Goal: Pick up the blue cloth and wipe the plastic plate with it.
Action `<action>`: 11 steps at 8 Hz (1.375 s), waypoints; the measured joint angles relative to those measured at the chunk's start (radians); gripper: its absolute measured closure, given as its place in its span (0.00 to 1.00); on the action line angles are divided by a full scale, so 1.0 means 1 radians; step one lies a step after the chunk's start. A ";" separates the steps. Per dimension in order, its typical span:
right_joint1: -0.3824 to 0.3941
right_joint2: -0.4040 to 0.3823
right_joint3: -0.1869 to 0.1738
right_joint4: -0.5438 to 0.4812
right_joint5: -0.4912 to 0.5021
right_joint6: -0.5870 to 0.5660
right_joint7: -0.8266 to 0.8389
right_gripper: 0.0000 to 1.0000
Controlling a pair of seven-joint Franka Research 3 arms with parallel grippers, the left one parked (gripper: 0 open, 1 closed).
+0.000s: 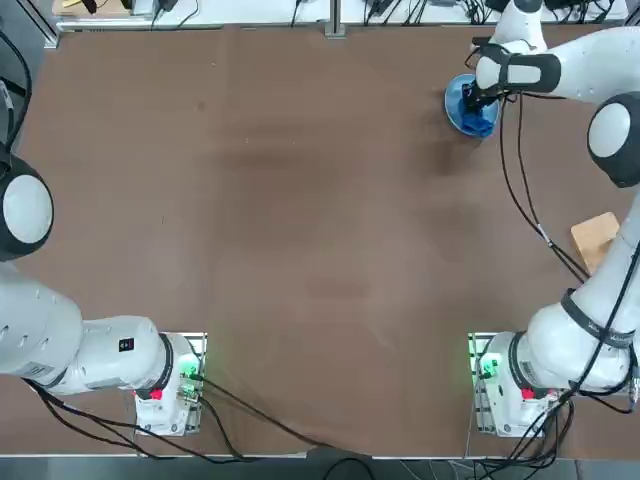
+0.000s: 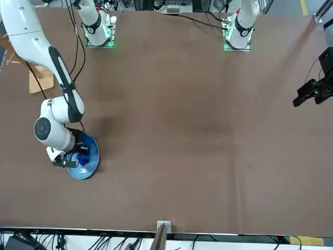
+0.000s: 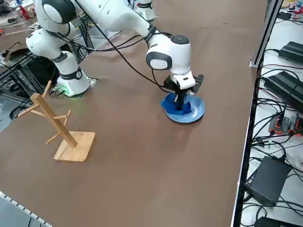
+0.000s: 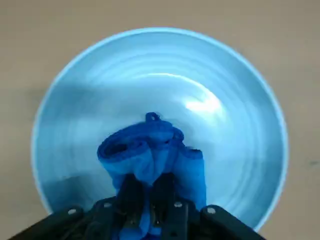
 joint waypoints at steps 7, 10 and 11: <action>0.026 0.099 0.008 0.139 0.005 0.077 -0.044 0.89; -0.035 0.126 0.022 0.168 0.012 0.113 -0.133 0.89; -0.054 0.128 0.027 0.169 0.013 0.114 -0.150 0.89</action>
